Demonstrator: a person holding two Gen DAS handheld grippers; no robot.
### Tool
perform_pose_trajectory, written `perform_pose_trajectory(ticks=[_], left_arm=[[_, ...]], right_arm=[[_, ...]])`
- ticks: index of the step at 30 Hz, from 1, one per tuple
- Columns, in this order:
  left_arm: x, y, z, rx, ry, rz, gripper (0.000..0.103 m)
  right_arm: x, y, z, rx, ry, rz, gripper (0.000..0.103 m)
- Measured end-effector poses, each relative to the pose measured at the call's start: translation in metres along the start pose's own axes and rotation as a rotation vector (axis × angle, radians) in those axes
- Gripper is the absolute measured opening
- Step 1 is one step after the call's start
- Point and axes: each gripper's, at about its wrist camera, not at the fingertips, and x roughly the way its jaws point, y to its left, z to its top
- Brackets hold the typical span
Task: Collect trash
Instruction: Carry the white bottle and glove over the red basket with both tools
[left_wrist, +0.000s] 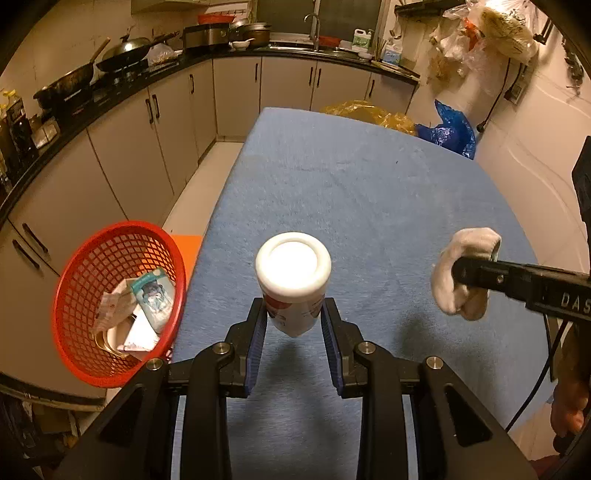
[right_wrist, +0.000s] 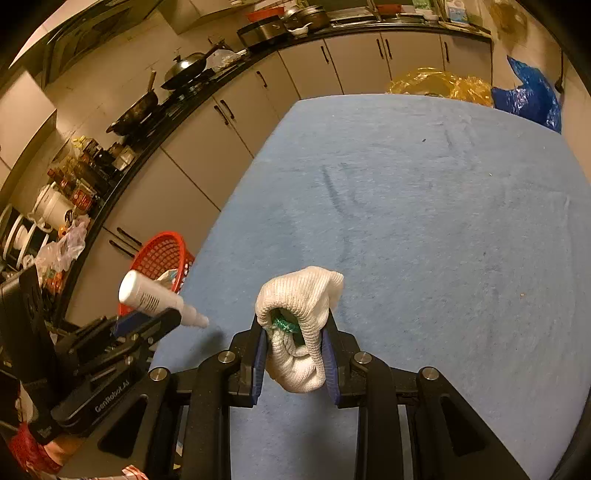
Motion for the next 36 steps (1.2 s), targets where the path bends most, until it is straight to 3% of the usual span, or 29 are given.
perform_pose_trajectory(ticks=[16, 29, 36], left_arm=[[-0.025, 0.043, 0.0, -0.023, -0.04, -0.009, 0.029], [-0.056, 0.14, 0.003, -0.157, -0.098, 0.065, 0.029], [-0.059, 0.182, -0.002, -0.204, -0.089, 0.094, 0.029]], right_arm=[[0.001, 0.052, -0.001, -0.041, -0.026, -0.002, 0.028], [0.029, 0.11, 0.016, -0.103, -0.015, 0.039, 0.028], [0.051, 0.144, 0.03, -0.139, 0.001, 0.073, 0.029]])
